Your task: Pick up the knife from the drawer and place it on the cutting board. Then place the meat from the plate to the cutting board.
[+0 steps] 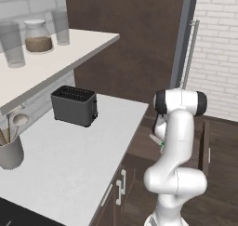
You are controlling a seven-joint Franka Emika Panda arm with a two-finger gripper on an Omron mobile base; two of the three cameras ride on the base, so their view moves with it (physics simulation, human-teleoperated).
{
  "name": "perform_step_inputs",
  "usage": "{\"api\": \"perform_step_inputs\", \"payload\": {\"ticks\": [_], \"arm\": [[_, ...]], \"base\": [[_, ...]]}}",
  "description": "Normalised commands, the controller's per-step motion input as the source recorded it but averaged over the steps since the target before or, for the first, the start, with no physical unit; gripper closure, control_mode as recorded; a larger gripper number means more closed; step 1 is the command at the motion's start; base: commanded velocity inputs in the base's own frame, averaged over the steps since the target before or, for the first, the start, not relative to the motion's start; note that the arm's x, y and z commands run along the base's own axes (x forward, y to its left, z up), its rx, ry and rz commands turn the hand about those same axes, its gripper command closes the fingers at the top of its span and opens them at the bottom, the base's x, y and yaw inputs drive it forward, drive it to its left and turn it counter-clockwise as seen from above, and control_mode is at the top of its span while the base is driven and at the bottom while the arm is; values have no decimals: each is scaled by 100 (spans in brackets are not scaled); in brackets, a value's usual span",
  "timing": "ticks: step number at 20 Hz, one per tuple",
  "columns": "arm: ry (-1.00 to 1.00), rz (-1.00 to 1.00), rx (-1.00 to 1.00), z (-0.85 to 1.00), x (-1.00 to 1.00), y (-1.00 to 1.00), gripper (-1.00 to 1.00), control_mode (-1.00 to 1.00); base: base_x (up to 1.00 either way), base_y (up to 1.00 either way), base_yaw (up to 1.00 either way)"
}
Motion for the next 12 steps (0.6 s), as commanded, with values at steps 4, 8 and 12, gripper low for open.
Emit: {"api": "perform_step_inputs", "payload": {"ticks": [4,8,12], "arm": [[0,2,2,98,-22,0,100,-100],[0,0,3,100,-38,0,100,-100],[2,0,4,100,-53,-1,100,-100]], "base": [[0,0,0],[0,0,0],[0,0,0]]}}
